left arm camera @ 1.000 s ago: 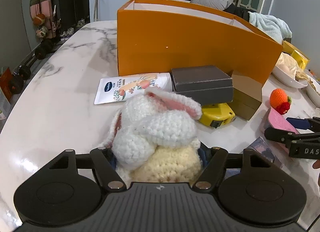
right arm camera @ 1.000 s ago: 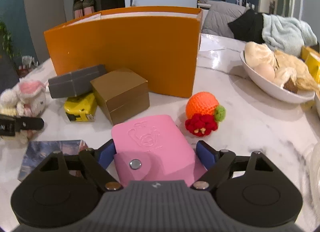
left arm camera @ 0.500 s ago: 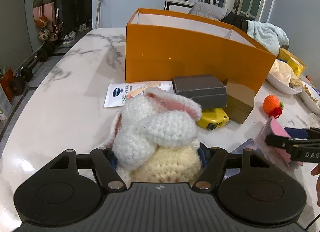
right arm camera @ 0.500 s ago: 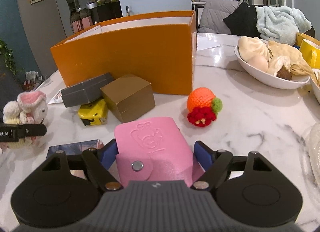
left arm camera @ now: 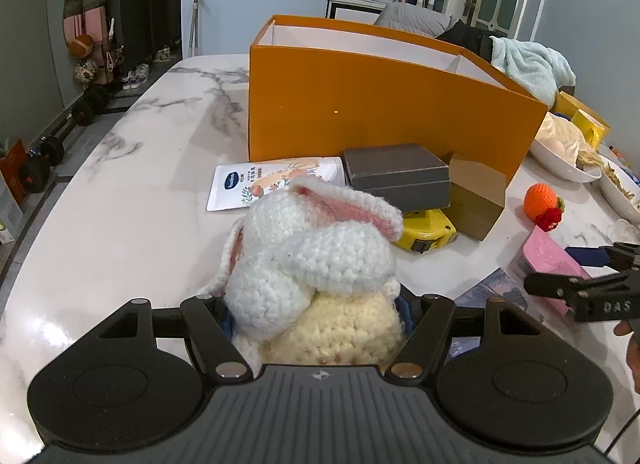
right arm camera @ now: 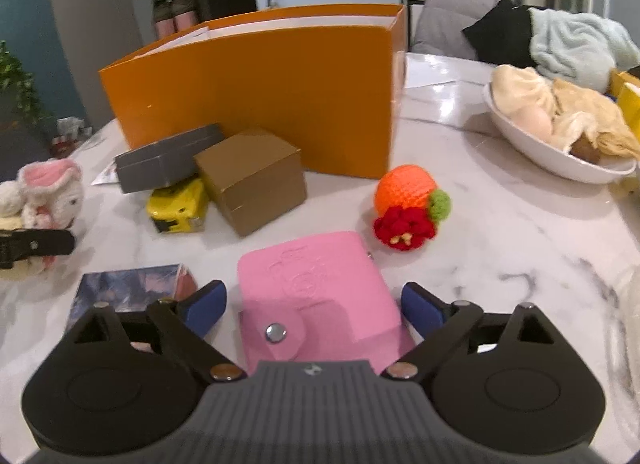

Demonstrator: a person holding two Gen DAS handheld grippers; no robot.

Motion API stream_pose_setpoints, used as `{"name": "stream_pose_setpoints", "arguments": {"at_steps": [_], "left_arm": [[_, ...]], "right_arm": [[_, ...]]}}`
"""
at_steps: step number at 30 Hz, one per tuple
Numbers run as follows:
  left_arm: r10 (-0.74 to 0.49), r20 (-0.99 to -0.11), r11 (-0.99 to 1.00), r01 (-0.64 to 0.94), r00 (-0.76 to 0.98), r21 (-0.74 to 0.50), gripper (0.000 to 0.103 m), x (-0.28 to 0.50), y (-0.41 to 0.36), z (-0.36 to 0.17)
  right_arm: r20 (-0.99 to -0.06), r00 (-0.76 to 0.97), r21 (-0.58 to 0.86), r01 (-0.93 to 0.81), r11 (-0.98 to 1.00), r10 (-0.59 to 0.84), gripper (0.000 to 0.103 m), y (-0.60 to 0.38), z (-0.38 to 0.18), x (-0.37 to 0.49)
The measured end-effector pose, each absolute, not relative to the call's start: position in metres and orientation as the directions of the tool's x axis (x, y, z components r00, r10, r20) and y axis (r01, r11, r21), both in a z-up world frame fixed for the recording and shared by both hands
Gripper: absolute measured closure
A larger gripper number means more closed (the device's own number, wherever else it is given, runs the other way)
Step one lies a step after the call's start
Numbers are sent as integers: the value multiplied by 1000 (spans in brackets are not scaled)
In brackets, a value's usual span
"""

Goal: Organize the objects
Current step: 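Lift the crocheted bunny and the pink card case off the table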

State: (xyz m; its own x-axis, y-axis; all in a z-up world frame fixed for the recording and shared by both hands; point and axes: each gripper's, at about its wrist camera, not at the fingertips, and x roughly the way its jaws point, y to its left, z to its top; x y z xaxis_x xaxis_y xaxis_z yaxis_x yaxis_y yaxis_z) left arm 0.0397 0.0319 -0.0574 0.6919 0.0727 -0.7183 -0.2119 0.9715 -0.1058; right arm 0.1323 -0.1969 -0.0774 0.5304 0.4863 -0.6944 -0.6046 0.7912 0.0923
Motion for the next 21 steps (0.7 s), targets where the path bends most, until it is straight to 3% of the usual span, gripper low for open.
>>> {"name": "stream_pose_setpoints", "arguments": {"at_steps": [5, 7, 8, 9, 21], "left_arm": [[69, -720, 971, -213, 690, -112, 22, 41, 33, -59], [68, -721, 971, -212, 689, -111, 22, 41, 32, -59], [68, -722, 971, -212, 689, -111, 22, 41, 32, -60], [68, -722, 971, -213, 688, -112, 22, 41, 32, -60], [78, -708, 972, -211, 702, -102, 22, 38, 33, -52]], "right_arm": [[-697, 555, -25, -651, 759, 453, 6, -196, -84, 121], [-694, 553, -17, -654, 756, 462, 7, -198, -84, 122], [-685, 561, -16, -650, 760, 465, 16, -199, -83, 121], [-679, 568, -15, -645, 764, 466, 19, -200, -82, 121], [-637, 619, 36, -572, 819, 460, 22, -206, -61, 117]]}}
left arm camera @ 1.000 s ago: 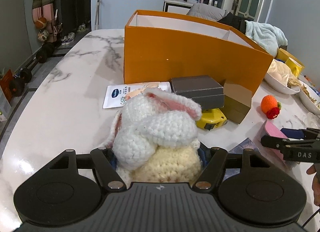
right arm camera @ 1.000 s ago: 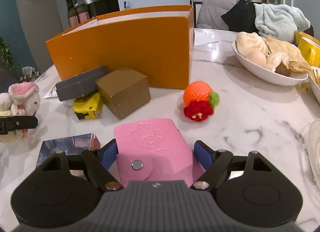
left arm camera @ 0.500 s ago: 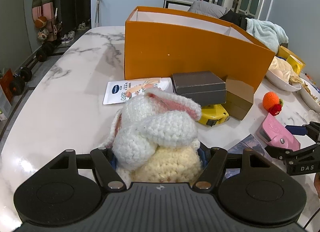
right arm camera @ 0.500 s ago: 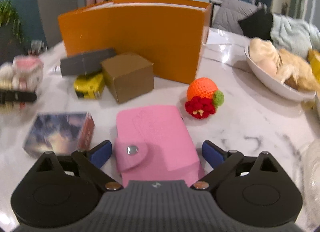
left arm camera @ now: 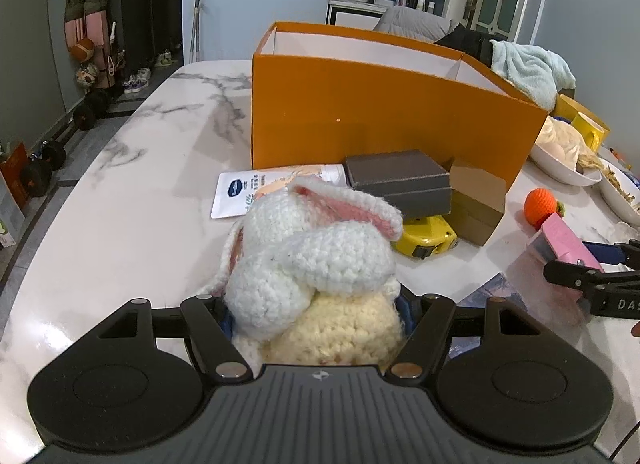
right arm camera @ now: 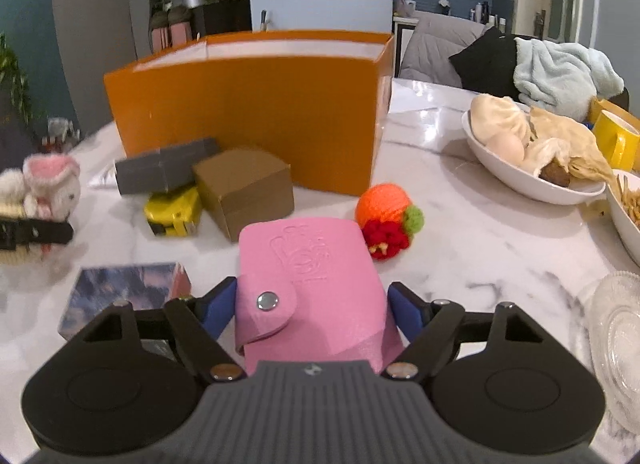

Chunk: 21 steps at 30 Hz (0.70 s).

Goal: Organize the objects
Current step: 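Lift the crocheted bunny and the pink card case off the table, then carry both items over the orange box and lower them inside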

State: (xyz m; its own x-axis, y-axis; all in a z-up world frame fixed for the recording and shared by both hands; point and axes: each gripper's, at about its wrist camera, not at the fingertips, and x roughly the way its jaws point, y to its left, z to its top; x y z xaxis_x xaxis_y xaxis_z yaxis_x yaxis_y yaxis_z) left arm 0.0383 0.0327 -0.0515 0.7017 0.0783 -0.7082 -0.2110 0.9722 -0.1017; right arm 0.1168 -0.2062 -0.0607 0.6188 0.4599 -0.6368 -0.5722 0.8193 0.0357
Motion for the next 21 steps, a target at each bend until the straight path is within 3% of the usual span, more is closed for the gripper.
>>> {"name": "stream_pose_setpoints", "arguments": {"at_steps": [21], "left_arm": [[73, -626, 994, -104, 777, -14, 22, 53, 22, 19]], "right_arm": [[-547, 604, 98, -641, 761, 579, 22, -185, 30, 114]]}}
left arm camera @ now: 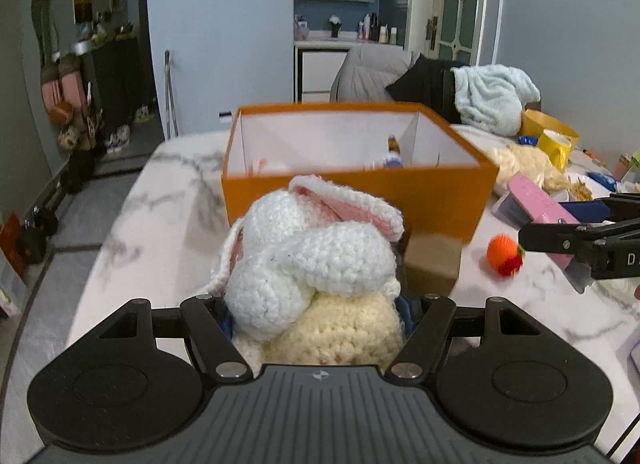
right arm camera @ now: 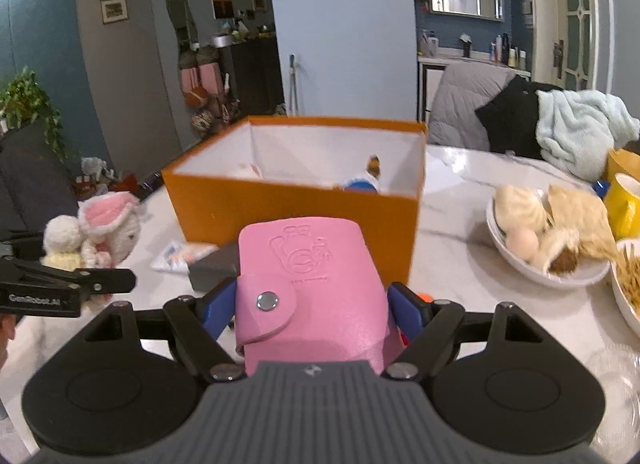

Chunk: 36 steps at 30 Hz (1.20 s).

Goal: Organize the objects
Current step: 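Carry both items over the orange box and lower them inside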

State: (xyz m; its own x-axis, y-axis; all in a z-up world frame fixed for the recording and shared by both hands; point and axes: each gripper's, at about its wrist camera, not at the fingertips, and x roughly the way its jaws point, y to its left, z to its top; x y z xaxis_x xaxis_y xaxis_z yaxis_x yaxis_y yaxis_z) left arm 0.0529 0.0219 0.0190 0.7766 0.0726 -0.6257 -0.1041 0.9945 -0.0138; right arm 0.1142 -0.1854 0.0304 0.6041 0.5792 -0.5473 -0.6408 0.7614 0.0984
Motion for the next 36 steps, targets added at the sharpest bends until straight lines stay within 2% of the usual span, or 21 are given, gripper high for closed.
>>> {"name": "stream_pose_setpoints", "arguments": {"at_steps": [8, 13, 18, 25, 32, 36], "left_arm": [[87, -590, 995, -99, 802, 11, 22, 114, 38, 65], [79, -612, 996, -94, 787, 8, 22, 171, 41, 73], [110, -656, 994, -99, 747, 54, 22, 234, 42, 52], [117, -743, 993, -78, 659, 88, 22, 301, 47, 10], [118, -827, 993, -49, 550, 109, 22, 336, 46, -24], [102, -866, 994, -10, 489, 111, 22, 340, 43, -28]], "right_arm": [[-522, 590, 114, -667, 737, 615, 22, -152, 78, 164], [-539, 574, 142, -659, 738, 616, 22, -122, 90, 213], [-607, 554, 139, -632, 762, 570, 22, -88, 77, 266], [-718, 509, 47, -645, 763, 475, 22, -55, 35, 305], [-812, 449, -39, -678, 734, 372, 22, -27, 7, 325], [-836, 429, -67, -697, 714, 341, 22, -17, -3, 329]]}}
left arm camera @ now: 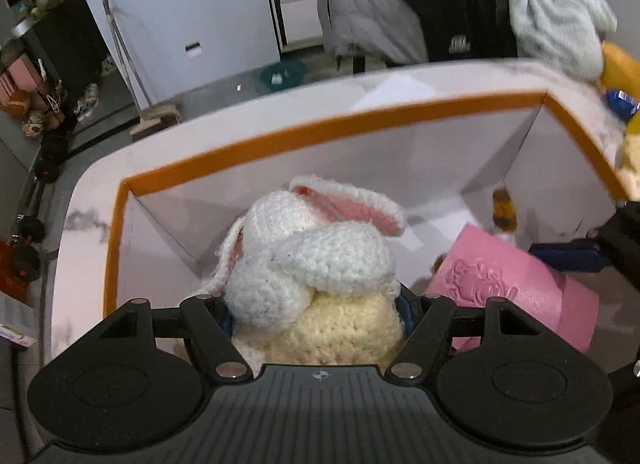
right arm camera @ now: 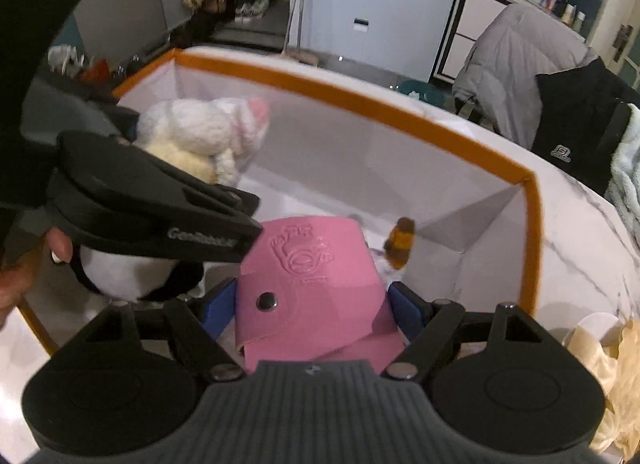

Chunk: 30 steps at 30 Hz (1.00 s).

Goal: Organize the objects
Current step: 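Carry both items over the orange box and lower them inside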

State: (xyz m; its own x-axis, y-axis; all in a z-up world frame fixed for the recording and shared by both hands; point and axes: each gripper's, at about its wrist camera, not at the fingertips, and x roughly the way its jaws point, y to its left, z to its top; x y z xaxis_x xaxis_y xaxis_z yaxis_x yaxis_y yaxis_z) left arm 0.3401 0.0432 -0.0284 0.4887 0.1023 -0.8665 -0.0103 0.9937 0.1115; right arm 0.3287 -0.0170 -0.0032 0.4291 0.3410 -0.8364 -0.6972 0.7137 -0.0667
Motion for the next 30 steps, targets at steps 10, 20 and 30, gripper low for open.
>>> {"name": "stream_pose_setpoints", "arguments": {"at_steps": [10, 20, 30], "left_arm": [[132, -901, 988, 19, 412, 153, 19, 344, 40, -34], [123, -925, 990, 25, 360, 141, 13, 347, 44, -37], [119, -916, 990, 22, 383, 138, 13, 342, 45, -30]], "right_arm": [[-853, 438, -138, -712, 689, 283, 20, -3, -8, 324], [-849, 464, -185, -712, 678, 255, 16, 1, -7, 315], [-828, 492, -203, -710, 675, 269, 6, -3, -2, 301]]}}
